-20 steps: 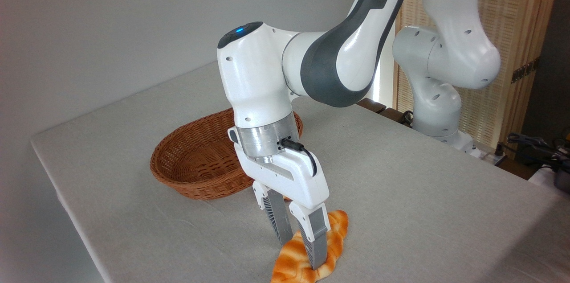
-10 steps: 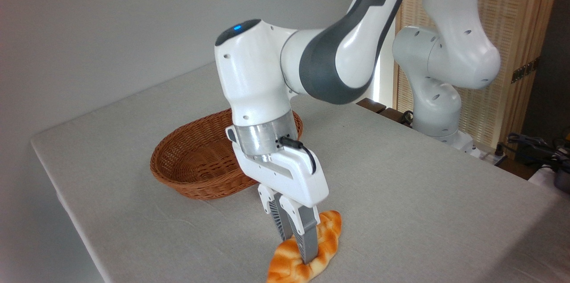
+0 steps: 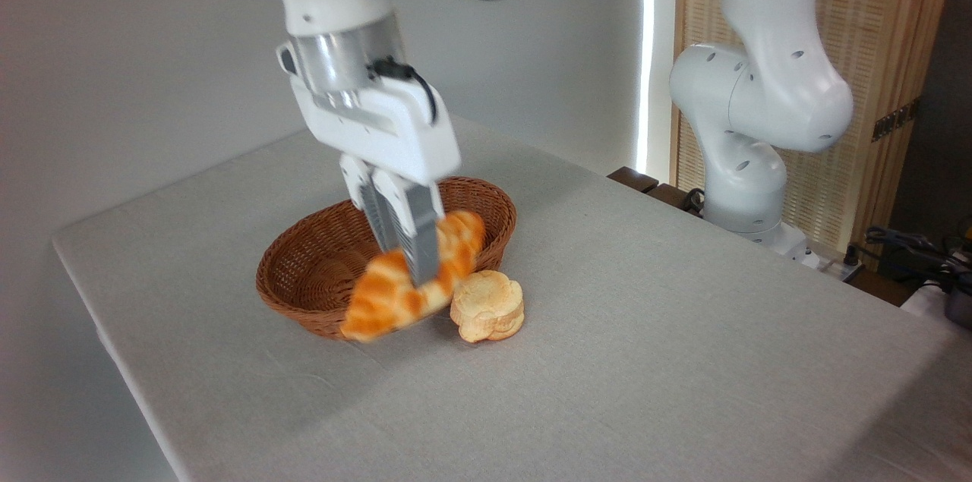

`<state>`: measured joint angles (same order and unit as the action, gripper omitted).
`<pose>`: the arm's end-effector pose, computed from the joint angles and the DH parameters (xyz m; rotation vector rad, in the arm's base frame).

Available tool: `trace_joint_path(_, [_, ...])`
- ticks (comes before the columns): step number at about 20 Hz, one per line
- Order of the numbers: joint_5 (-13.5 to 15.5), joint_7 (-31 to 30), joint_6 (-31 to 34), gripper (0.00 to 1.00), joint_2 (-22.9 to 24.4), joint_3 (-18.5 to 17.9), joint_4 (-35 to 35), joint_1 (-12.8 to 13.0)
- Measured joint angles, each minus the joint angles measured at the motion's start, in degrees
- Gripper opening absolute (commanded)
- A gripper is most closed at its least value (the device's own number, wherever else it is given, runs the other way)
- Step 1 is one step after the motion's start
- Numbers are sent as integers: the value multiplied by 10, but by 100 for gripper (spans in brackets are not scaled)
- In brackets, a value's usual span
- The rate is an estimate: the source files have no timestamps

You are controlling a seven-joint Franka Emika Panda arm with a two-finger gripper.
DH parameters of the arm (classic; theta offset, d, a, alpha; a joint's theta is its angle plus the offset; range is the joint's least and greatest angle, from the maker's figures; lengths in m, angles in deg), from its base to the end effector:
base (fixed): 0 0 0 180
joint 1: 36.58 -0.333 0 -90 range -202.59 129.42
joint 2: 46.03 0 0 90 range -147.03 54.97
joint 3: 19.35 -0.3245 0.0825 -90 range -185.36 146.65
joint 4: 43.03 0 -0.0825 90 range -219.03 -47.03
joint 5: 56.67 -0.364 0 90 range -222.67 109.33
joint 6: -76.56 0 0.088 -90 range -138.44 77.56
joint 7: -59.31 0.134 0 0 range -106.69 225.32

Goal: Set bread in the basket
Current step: 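Lift the braided loaf and carry it over the wicker basket, then lower the held loaf into the basket and settle it flat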

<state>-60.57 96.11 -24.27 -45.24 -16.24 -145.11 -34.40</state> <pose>0.5365 -0.0420 0.5338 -2.8659 1.1242 0.0402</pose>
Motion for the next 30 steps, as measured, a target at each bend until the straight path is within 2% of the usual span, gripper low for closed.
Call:
trace_joint_path(5, [34,-148,3,28,-13,102,-4,5])
trace_joint_path(7, [59,-163,1,30,-24,115,-5,6])
trace_joint_path(9, [66,-163,-13,33,-38,119,-8,6])
trace_joint_path(12, [60,-163,-59,50,-57,125,-21,6])
trace_joint_path(13, [50,-163,-69,63,-63,126,-26,6])
trace_joint_path(14, [41,-163,-74,88,-68,127,-29,6])
trace_joint_path(15, [33,-163,-76,97,-71,130,-30,5])
trace_joint_path(16, [27,-163,-76,100,-74,133,-31,5])
trace_joint_path(21, [13,-163,-76,100,-75,138,-32,5])
trace_joint_path(25, [-41,-163,-74,100,-75,139,-33,5])
trace_joint_path(30, [-89,-163,-73,100,-75,139,-33,5])
